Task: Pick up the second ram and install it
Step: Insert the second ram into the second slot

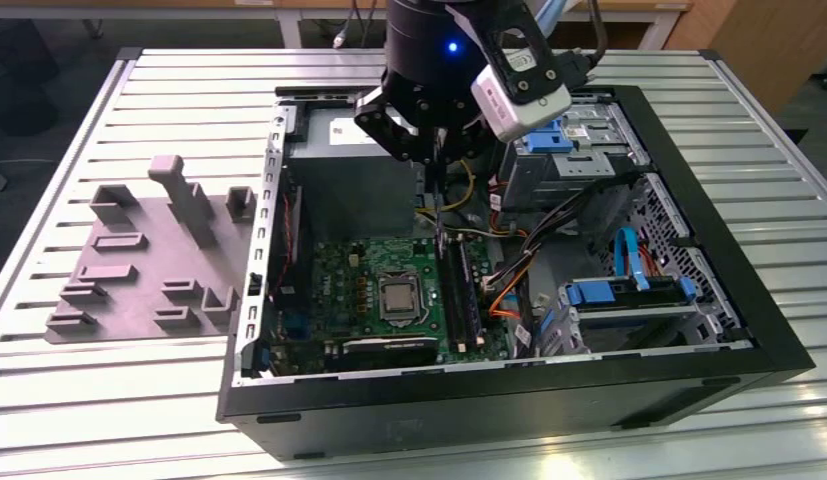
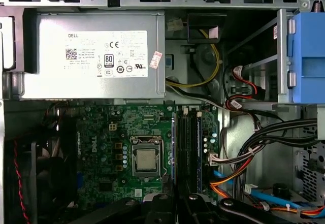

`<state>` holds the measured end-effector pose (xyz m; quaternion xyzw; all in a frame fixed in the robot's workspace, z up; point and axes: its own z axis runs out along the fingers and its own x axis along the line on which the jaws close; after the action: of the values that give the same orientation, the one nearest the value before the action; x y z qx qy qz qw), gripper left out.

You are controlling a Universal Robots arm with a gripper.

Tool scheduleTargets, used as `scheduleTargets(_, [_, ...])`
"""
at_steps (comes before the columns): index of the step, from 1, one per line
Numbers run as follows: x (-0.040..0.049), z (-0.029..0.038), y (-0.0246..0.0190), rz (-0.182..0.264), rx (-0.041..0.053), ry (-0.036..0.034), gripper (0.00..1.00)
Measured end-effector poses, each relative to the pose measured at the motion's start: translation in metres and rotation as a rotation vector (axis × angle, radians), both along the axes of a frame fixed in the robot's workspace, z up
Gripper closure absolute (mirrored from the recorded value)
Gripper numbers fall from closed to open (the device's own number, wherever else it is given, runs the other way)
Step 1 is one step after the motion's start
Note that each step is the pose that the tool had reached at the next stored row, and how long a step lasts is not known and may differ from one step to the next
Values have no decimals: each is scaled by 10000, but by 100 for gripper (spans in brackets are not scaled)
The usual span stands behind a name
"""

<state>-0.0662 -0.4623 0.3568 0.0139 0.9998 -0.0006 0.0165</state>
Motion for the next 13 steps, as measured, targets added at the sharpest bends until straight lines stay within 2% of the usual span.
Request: scheduleTargets(13, [0, -25, 0, -1, 2, -1, 86])
